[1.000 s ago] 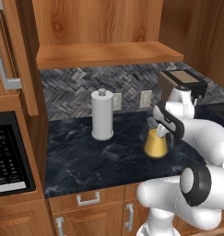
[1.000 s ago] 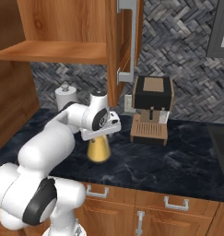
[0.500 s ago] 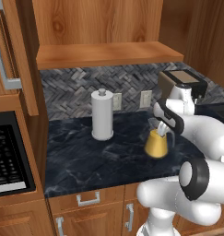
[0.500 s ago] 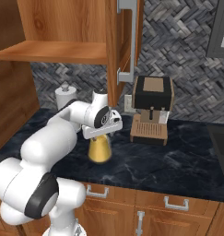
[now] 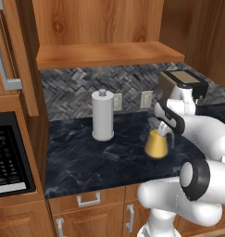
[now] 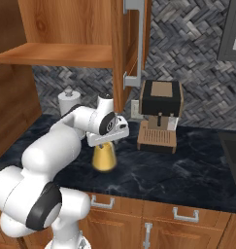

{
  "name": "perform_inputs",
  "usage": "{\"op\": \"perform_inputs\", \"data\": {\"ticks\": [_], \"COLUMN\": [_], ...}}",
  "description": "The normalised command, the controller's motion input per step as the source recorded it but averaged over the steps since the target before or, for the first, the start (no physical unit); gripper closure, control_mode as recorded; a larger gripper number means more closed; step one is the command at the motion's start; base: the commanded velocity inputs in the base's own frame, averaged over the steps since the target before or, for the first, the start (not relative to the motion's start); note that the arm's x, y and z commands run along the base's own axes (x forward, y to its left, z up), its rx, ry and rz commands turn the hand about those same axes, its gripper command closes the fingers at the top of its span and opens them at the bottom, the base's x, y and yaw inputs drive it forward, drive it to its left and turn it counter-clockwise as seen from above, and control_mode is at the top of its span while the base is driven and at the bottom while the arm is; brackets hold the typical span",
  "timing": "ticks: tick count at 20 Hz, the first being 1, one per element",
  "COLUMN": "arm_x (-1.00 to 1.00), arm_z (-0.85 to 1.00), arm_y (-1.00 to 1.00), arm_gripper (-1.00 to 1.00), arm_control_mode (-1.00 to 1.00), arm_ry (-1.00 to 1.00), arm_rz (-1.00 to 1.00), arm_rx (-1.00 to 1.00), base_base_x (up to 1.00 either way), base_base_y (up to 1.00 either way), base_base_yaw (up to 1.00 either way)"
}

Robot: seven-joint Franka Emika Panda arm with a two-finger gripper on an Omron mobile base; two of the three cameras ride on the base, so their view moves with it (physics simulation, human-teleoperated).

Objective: There is a tray on the dining counter. Grab the cup, mug, and pitcher and place them on the tray. The pitcher may be placed next to the tray if it cannot fit the tray.

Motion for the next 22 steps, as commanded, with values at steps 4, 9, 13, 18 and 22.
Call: {"op": "perform_inputs", "data": {"ticks": [4,9,13,18,22], "arm_x": [0.00,0.00,-0.32,-0.46,-0.11], "arm_z": [0.00,0.00,0.02,0.05,0.30], "arm_y": [0.00,0.00,0.25,0.53,0.40], "arm_gripper": [1.00,1.00,1.00,1.00,1.00], "arm_control_mode": [-1.00,-1.00,-1.00,-1.00,-1.00], "arm_ry": [0.00,0.00,0.00,0.00,0.00], "arm_rz": [0.00,0.00,0.00,0.00,-0.07], "arm_rx": [0.00,0.00,0.00,0.00,0.00], "base_base_x": [0.00,0.00,0.00,0.00,0.00], "base_base_y": [0.00,0.00,0.00,0.00,0.00], "base_base_yaw": [0.00,0.00,0.00,0.00,0.00]}}
